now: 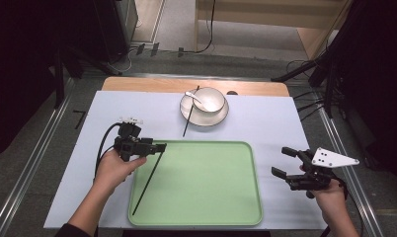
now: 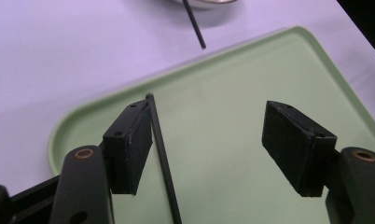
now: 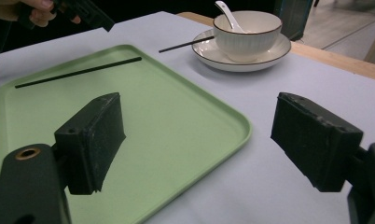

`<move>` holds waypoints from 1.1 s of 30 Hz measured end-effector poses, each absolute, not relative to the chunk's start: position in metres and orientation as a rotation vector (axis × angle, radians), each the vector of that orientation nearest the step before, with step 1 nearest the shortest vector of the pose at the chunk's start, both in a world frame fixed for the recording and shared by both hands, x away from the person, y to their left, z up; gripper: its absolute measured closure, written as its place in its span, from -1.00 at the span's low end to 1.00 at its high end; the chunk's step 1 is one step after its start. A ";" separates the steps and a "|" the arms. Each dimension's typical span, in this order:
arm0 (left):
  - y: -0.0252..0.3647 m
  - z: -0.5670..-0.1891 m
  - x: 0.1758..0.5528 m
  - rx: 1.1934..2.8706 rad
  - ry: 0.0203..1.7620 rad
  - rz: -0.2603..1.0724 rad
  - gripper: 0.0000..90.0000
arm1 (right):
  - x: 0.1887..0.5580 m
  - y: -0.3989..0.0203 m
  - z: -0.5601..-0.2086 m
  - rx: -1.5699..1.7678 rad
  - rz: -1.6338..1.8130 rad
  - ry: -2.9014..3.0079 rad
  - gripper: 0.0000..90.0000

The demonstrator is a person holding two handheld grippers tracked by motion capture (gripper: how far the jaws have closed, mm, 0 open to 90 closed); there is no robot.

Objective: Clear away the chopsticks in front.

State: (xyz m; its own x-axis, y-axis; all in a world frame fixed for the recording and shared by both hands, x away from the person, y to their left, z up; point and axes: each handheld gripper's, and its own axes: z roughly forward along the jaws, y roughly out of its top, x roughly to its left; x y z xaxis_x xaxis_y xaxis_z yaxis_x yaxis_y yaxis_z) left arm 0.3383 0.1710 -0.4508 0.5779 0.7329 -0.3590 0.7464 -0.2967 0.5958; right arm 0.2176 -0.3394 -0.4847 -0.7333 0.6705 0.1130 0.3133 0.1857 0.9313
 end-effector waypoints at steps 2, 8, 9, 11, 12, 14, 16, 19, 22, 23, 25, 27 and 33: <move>0.166 -0.447 0.346 2.069 1.152 -0.018 -0.27 | 0.218 -0.339 -0.485 0.937 1.568 2.146 -0.61; 0.154 -0.440 0.368 2.076 1.119 -0.011 -0.27 | 0.217 -0.338 -0.484 0.919 1.581 2.154 -0.61; 0.152 -0.440 0.371 2.077 1.121 -0.014 -0.27 | 0.217 -0.338 -0.484 0.920 1.582 2.154 -0.61; 0.147 -0.440 0.375 2.079 1.121 -0.031 -0.27 | 0.217 -0.338 -0.484 0.923 1.584 2.153 -0.61; 0.147 -0.440 0.375 2.079 1.121 -0.031 -0.27 | 0.217 -0.338 -0.484 0.923 1.584 2.153 -0.61; 0.141 -0.438 0.379 2.087 1.108 -0.022 -0.27 | 0.216 -0.339 -0.484 0.924 1.583 2.154 -0.61; 0.135 -0.436 0.383 2.093 1.106 -0.014 -0.26 | 0.217 -0.338 -0.484 0.922 1.583 2.154 -0.61; 0.125 -0.432 0.395 2.114 1.084 0.007 -0.26 | 0.217 -0.338 -0.484 0.918 1.585 2.154 -0.61; 0.121 -0.431 0.401 2.107 1.079 0.012 -0.26 | 0.217 -0.338 -0.484 0.914 1.586 2.156 -0.61; 0.116 -0.432 0.406 2.096 1.067 -0.003 -0.26 | 0.216 -0.338 -0.484 0.916 1.587 2.161 -0.61; 0.113 -0.432 0.408 2.102 1.068 -0.003 -0.26 | 0.216 -0.338 -0.485 0.913 1.585 2.163 -0.61; 0.107 -0.433 0.413 2.125 1.064 0.021 -0.26 | 0.216 -0.338 -0.485 0.914 1.583 2.163 -0.61; 0.089 -0.438 0.432 2.159 1.063 0.049 -0.23 | 0.216 -0.339 -0.485 0.920 1.583 2.157 -0.61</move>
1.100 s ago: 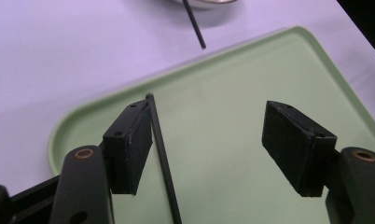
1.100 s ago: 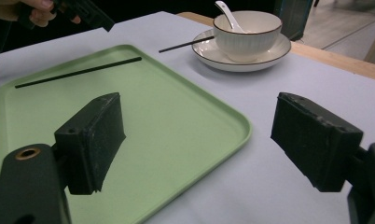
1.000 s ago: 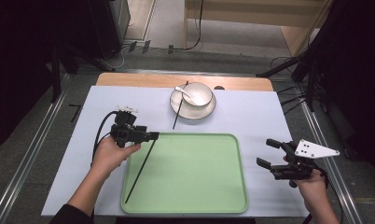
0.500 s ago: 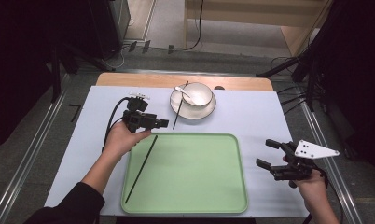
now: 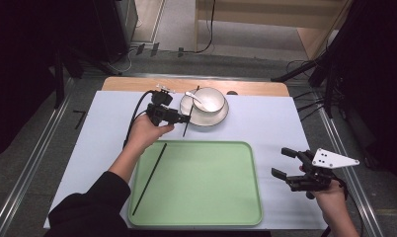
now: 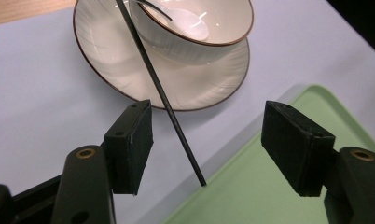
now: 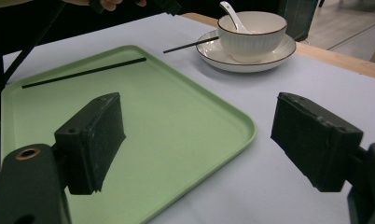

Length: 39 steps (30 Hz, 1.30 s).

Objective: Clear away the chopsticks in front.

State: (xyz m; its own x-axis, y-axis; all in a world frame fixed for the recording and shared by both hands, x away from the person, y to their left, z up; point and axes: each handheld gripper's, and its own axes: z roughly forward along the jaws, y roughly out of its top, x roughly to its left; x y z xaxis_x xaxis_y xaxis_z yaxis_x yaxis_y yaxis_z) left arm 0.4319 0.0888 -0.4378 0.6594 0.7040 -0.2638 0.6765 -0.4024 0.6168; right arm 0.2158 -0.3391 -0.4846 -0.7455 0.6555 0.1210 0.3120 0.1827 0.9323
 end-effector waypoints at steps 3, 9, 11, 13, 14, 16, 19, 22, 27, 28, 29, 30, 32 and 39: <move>0.079 -0.440 0.440 2.175 1.092 0.040 -0.13 | 0.215 -0.339 -0.484 0.920 1.582 2.158 -0.61; 0.061 -0.450 0.454 2.225 1.083 0.078 -0.08 | 0.213 -0.341 -0.485 0.924 1.585 2.156 -0.61; 0.058 -0.458 0.463 2.236 1.109 0.105 -0.03 | 0.212 -0.342 -0.485 0.918 1.583 2.156 -0.61; 0.057 -0.463 0.467 2.214 1.124 0.091 0.07 | 0.211 -0.343 -0.485 0.922 1.581 2.156 -0.61; 0.056 -0.466 0.468 2.209 1.131 0.097 0.10 | 0.211 -0.343 -0.485 0.927 1.584 2.154 -0.61; 0.056 -0.468 0.469 2.202 1.133 0.117 0.21 | 0.210 -0.344 -0.486 0.930 1.585 2.151 -0.61; 0.056 -0.476 0.475 2.195 1.164 0.113 0.25 | 0.209 -0.345 -0.486 0.933 1.588 2.147 -0.61; 0.055 -0.482 0.477 2.222 1.175 0.122 0.29 | 0.208 -0.346 -0.486 0.942 1.588 2.143 -0.61; 0.052 -0.485 0.478 2.215 1.204 0.158 0.50 | 0.207 -0.346 -0.486 0.940 1.587 2.141 -0.61; 0.051 -0.485 0.477 2.216 1.208 0.172 0.50 | 0.207 -0.346 -0.486 0.940 1.587 2.141 -0.61; 0.051 -0.486 0.478 2.218 1.209 0.176 0.54 | 0.207 -0.346 -0.486 0.943 1.587 2.142 -0.61; 0.050 -0.486 0.478 2.216 1.212 0.177 0.59 | 0.208 -0.346 -0.486 0.942 1.590 2.142 -0.61; 0.049 -0.488 0.479 2.218 1.226 0.182 0.61 | 0.208 -0.346 -0.486 0.940 1.590 2.141 -0.61; 0.047 -0.492 0.480 2.204 1.307 0.180 0.84 | 0.209 -0.346 -0.485 0.938 1.591 2.140 -0.61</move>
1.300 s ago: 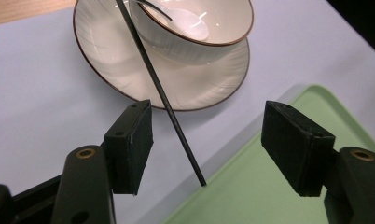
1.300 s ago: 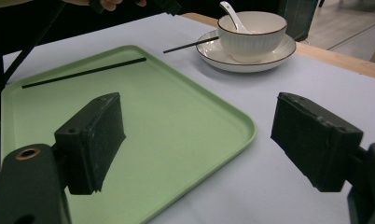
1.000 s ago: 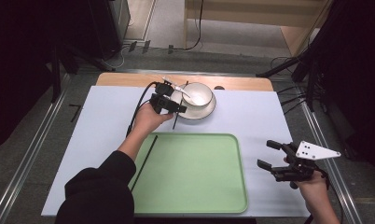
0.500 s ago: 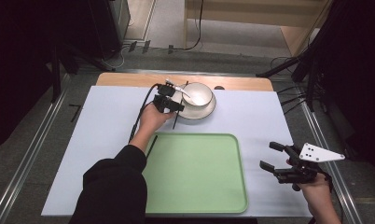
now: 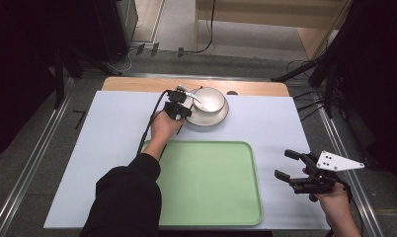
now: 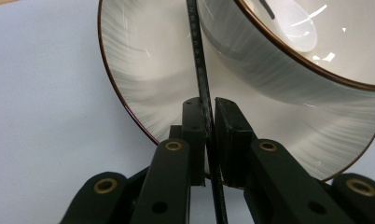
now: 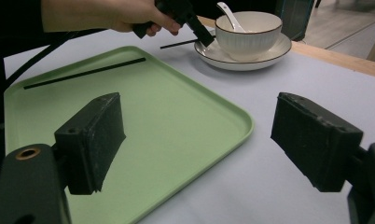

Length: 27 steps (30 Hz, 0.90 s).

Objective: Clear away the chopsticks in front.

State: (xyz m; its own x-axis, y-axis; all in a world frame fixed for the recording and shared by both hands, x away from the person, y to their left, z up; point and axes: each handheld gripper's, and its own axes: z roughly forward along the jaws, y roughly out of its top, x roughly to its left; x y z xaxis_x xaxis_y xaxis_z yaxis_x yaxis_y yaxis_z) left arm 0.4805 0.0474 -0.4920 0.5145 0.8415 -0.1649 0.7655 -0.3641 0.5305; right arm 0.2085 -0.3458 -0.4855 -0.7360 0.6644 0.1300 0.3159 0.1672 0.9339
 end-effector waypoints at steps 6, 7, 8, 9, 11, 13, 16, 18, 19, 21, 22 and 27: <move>0.048 -0.491 0.483 2.158 1.384 0.166 0.90 | 0.209 -0.346 -0.485 0.929 1.592 2.137 -0.61; 0.048 -0.491 0.483 2.155 1.388 0.166 0.90 | 0.209 -0.346 -0.485 0.929 1.592 2.138 -0.61; 0.048 -0.491 0.483 2.155 1.388 0.166 0.90 | 0.209 -0.346 -0.485 0.929 1.592 2.138 -0.61; 0.048 -0.490 0.483 2.149 1.391 0.160 0.90 | 0.209 -0.346 -0.485 0.928 1.590 2.139 -0.61; 0.051 -0.488 0.484 2.135 1.401 0.156 0.90 | 0.208 -0.346 -0.485 0.932 1.592 2.139 -0.61; 0.055 -0.485 0.485 2.118 1.413 0.151 0.90 | 0.208 -0.347 -0.485 0.935 1.595 2.137 -0.61; 0.066 -0.478 0.487 2.084 1.445 0.145 0.90 | 0.209 -0.346 -0.485 0.930 1.595 2.137 -0.61; 0.071 -0.474 0.487 2.079 1.455 0.142 0.90 | 0.209 -0.346 -0.485 0.932 1.595 2.139 -0.61; 0.072 -0.473 0.487 2.078 1.460 0.143 0.90 | 0.209 -0.346 -0.485 0.932 1.594 2.140 -0.61; 0.079 -0.468 0.485 2.091 1.463 0.147 0.90 | 0.209 -0.346 -0.485 0.932 1.595 2.140 -0.61; 0.083 -0.464 0.484 2.095 1.469 0.144 0.90 | 0.209 -0.345 -0.485 0.932 1.596 2.140 -0.61; 0.098 -0.447 0.474 2.096 1.468 0.168 0.90 | 0.210 -0.344 -0.485 0.924 1.590 2.150 -0.61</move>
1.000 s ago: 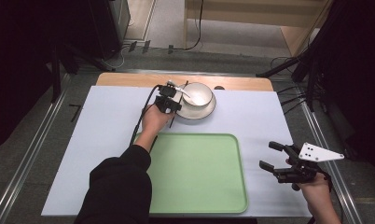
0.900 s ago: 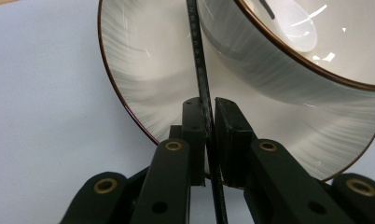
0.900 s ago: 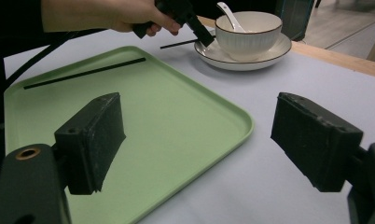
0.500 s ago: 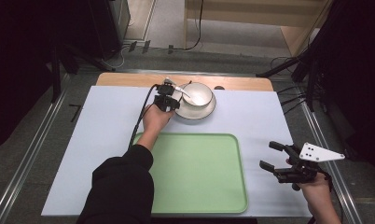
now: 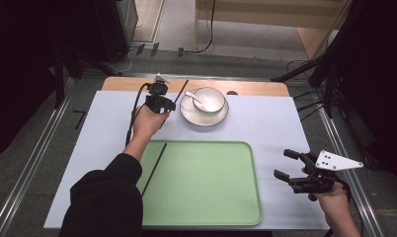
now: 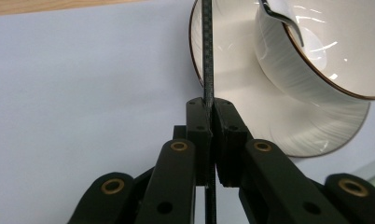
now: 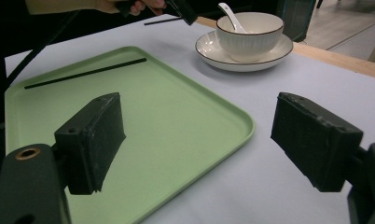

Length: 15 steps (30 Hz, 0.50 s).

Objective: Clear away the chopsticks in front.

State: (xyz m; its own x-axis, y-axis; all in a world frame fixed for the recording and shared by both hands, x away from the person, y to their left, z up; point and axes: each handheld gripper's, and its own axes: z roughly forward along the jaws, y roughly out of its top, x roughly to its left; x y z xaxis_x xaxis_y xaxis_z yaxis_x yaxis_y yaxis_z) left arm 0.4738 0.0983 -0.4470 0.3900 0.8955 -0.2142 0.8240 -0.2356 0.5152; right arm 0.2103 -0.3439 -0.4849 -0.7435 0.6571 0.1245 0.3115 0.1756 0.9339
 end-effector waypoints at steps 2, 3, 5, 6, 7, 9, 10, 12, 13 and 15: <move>0.106 -0.437 0.467 2.092 1.458 0.169 0.90 | 0.210 -0.343 -0.484 0.924 1.594 2.149 -0.61; 0.106 -0.437 0.467 2.092 1.458 0.169 0.90 | 0.211 -0.343 -0.484 0.919 1.595 2.149 -0.61; 0.112 -0.430 0.460 2.084 1.452 0.167 0.90 | 0.211 -0.342 -0.485 0.920 1.592 2.153 -0.61; 0.115 -0.427 0.457 2.087 1.442 0.169 0.90 | 0.211 -0.342 -0.485 0.920 1.592 2.153 -0.61; 0.120 -0.422 0.451 2.086 1.431 0.163 0.90 | 0.212 -0.341 -0.485 0.917 1.588 2.156 -0.61; 0.123 -0.420 0.448 2.080 1.431 0.154 0.90 | 0.212 -0.341 -0.485 0.916 1.589 2.157 -0.61; 0.126 -0.418 0.444 2.069 1.430 0.148 0.90 | 0.212 -0.340 -0.485 0.913 1.590 2.158 -0.61; 0.133 -0.414 0.435 2.059 1.420 0.142 0.90 | 0.213 -0.338 -0.485 0.907 1.588 2.166 -0.61; 0.135 -0.414 0.431 2.056 1.415 0.141 0.90 | 0.213 -0.338 -0.485 0.907 1.588 2.166 -0.61; 0.142 -0.413 0.418 2.044 1.411 0.134 0.90 | 0.214 -0.338 -0.485 0.909 1.586 2.165 -0.61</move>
State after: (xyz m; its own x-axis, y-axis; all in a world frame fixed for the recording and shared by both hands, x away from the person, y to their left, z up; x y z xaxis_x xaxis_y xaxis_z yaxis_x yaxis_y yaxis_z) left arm 0.4179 0.1418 -0.4129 0.4181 0.8688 -0.2653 0.8030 -0.2169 0.5551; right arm 0.2141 -0.3380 -0.4849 -0.7519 0.6483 0.1195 0.3092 0.1868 0.9324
